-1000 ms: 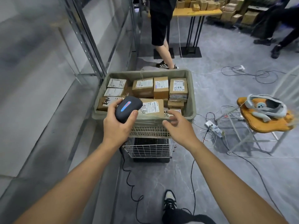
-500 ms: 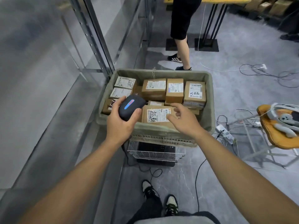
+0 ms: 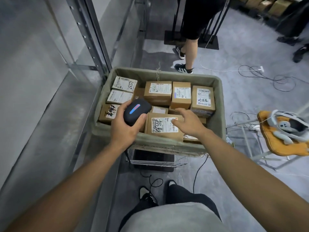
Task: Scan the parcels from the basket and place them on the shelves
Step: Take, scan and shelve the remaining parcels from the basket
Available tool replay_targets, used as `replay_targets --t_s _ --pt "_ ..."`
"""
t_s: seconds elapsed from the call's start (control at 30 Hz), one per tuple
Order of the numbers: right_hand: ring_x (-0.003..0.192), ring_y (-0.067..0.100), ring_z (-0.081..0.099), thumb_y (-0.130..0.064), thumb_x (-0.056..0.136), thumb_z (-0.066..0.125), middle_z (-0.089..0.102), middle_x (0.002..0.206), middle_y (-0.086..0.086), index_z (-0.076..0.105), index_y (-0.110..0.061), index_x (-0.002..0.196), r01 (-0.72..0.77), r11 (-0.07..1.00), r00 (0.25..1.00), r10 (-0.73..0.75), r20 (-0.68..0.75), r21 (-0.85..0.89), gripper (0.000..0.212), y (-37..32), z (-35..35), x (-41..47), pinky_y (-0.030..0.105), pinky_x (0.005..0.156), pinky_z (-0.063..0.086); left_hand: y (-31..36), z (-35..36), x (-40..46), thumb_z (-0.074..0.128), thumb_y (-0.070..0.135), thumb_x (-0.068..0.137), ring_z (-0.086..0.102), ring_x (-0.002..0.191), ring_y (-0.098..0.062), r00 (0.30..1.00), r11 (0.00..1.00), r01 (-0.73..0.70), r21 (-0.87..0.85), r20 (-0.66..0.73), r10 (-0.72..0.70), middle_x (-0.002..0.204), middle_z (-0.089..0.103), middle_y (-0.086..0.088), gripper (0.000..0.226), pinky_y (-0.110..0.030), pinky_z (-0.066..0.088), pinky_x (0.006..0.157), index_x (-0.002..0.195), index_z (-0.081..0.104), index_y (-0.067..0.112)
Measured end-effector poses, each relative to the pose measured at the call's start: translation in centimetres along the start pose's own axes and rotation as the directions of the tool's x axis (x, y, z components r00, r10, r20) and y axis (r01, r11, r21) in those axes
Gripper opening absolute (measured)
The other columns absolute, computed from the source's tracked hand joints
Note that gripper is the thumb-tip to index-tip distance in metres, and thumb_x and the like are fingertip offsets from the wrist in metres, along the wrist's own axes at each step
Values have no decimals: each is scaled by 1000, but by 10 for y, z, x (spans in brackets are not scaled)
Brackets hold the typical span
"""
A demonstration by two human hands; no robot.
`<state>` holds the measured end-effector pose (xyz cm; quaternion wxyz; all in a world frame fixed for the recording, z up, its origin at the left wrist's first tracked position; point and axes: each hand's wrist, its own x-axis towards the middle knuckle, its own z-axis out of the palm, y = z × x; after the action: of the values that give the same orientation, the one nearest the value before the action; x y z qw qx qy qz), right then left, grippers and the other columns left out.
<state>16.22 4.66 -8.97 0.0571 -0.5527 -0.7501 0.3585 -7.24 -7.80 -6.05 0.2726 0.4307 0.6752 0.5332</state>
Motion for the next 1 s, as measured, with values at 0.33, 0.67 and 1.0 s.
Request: replay_targets --t_s 0.33,0.67,1.0 --pt "144 31 32 -49 77 84 36 155 10 32 -19 157 17 982 964 35 263 -190 100 48 4 66 47 119 30 -9 19 15 80 59 74 73 97 -19 992 992 122 28 -8 -122 114 64 32 70 -54 63 80 136 53 41" --pt "146 29 26 -45 67 93 32 158 6 26 -23 160 120 975 882 -18 471 -188 117 77 8 114 43 121 26 -7 46 28 80 57 75 72 93 -23 979 979 199 35 -60 -197 115 66 28 66 -57 62 82 134 53 43" --pt "134 26 47 -40 72 90 51 146 4 32 -31 157 131 987 850 -64 523 -93 103 83 16 123 40 114 37 -5 57 31 81 56 76 71 95 -16 964 969 245 38 -113 -239 115 67 23 65 -56 62 83 133 53 41"
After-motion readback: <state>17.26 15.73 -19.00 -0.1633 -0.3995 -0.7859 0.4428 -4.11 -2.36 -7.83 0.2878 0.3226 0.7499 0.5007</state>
